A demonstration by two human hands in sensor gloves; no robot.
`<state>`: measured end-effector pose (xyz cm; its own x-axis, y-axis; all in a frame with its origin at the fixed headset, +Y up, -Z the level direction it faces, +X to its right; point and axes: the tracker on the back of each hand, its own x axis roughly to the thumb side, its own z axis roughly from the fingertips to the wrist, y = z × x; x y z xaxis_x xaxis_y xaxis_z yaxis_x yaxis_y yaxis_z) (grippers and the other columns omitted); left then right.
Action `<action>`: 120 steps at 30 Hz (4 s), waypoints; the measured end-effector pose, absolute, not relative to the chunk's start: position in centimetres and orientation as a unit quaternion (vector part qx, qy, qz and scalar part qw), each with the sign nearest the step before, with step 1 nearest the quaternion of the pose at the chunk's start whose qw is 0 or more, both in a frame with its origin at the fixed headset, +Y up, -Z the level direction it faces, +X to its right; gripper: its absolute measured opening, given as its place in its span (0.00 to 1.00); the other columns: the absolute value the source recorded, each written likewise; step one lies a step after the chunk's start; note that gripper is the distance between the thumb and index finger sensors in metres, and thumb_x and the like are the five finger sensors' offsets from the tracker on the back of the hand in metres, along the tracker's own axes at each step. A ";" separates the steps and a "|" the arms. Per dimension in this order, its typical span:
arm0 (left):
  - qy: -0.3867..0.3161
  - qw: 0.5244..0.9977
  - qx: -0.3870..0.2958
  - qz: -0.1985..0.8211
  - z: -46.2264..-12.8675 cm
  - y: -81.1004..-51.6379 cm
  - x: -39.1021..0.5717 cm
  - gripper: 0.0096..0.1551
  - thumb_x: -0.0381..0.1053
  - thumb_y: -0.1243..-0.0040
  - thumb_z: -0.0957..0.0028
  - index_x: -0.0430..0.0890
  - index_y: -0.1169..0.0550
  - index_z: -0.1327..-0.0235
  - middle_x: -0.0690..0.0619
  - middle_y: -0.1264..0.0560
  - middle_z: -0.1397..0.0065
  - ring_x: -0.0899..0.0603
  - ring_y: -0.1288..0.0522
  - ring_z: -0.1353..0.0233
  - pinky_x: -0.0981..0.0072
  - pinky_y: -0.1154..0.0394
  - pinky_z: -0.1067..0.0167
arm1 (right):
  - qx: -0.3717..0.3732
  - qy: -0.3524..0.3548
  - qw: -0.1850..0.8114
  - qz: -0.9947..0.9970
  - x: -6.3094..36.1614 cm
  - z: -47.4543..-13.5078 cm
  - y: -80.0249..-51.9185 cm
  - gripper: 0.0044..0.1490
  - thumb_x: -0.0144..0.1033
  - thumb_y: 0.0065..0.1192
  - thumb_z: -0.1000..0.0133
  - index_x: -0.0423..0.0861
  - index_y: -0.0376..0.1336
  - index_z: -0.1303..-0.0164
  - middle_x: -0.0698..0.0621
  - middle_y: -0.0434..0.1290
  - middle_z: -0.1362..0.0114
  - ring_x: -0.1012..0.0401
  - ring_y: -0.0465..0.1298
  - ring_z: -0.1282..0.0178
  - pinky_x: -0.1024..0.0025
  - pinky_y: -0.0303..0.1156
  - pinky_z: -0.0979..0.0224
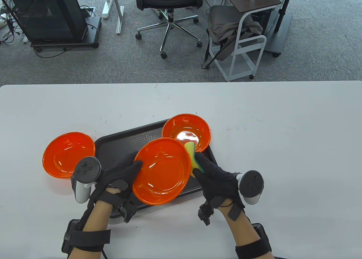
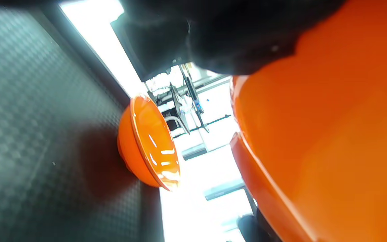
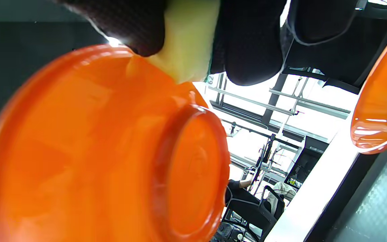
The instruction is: Wipe bowl with sponge
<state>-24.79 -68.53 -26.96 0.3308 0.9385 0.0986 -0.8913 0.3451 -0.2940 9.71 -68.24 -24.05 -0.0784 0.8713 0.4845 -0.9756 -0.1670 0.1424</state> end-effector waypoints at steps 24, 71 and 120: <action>-0.218 0.779 -0.057 0.586 -25.5 -67.5 -20.6 0.36 0.65 0.44 0.42 0.42 0.28 0.31 0.59 0.16 0.76 0.59 0.20 0.90 0.70 0.17 0.88 | 0.287 0.055 0.712 0.638 4.7 -23.4 -69.6 0.32 0.36 0.60 0.40 0.38 0.55 0.30 0.34 0.72 0.30 0.44 0.79 0.39 0.33 0.66 0.34; -0.097 0.833 -0.030 0.544 -26.8 -68.2 -25.5 0.31 0.61 0.41 0.43 0.39 0.23 0.39 0.58 0.15 0.77 0.58 0.20 0.90 0.69 0.17 0.89 | 0.262 -0.128 0.666 0.686 8.9 -23.6 -67.4 0.31 0.38 0.61 0.39 0.45 0.56 0.28 0.37 0.71 0.28 0.42 0.77 0.38 0.36 0.68 0.35; -0.044 0.810 0.055 0.582 -26.3 -68.3 -26.8 0.32 0.63 0.43 0.42 0.41 0.25 0.37 0.60 0.16 0.76 0.58 0.20 0.90 0.69 0.17 0.88 | 0.325 0.035 0.738 0.590 5.3 -23.1 -67.9 0.32 0.38 0.62 0.40 0.31 0.57 0.35 0.31 0.76 0.38 0.46 0.83 0.48 0.37 0.70 0.38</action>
